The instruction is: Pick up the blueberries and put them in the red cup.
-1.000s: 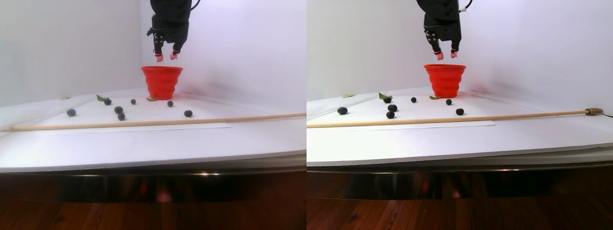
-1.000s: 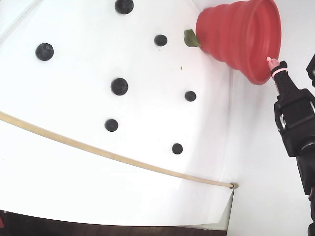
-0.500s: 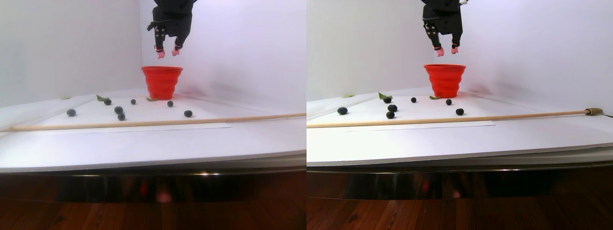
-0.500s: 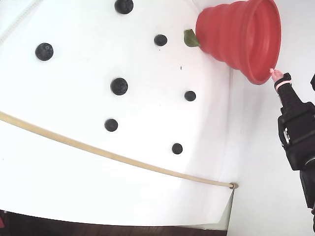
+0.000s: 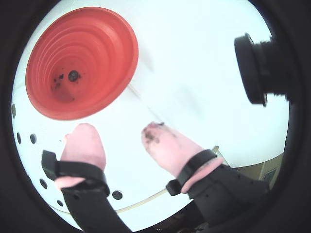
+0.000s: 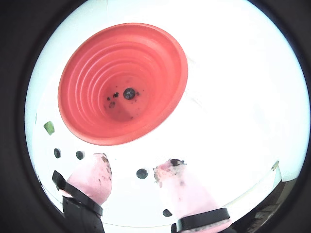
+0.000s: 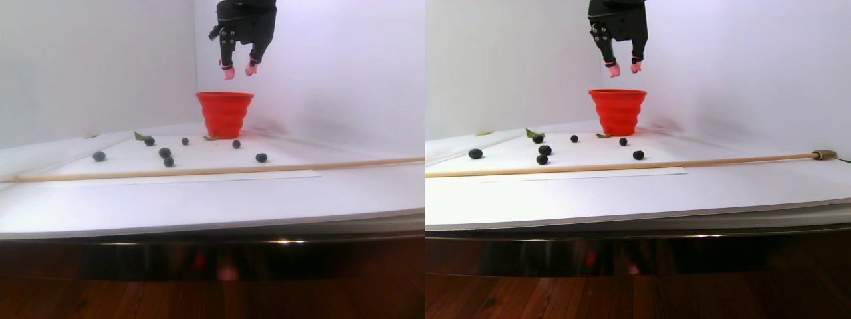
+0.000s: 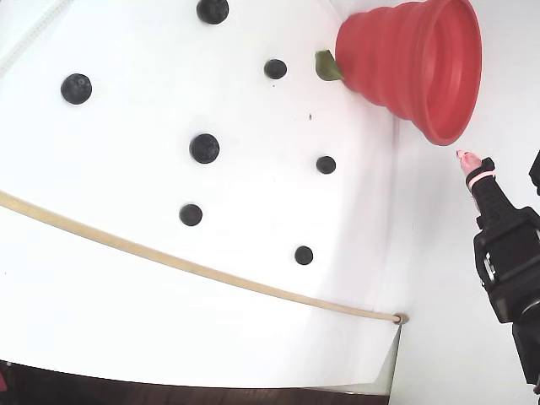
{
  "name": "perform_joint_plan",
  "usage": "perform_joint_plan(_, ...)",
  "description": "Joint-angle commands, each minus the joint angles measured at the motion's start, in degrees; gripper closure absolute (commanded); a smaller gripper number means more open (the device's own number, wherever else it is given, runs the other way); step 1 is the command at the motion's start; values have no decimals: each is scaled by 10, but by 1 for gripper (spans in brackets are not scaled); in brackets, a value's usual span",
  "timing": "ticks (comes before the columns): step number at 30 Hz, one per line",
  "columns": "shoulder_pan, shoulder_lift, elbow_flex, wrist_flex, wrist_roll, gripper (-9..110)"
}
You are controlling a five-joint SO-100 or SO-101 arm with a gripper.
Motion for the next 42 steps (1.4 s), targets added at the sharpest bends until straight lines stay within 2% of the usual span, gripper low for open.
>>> perform_joint_plan(1, 9, 92, 4, 1, -7, 85)
perform_joint_plan(24, 21, 146, 118, -2, -11, 85)
perform_joint_plan(42, 29, 87, 167, -83, -11, 84)
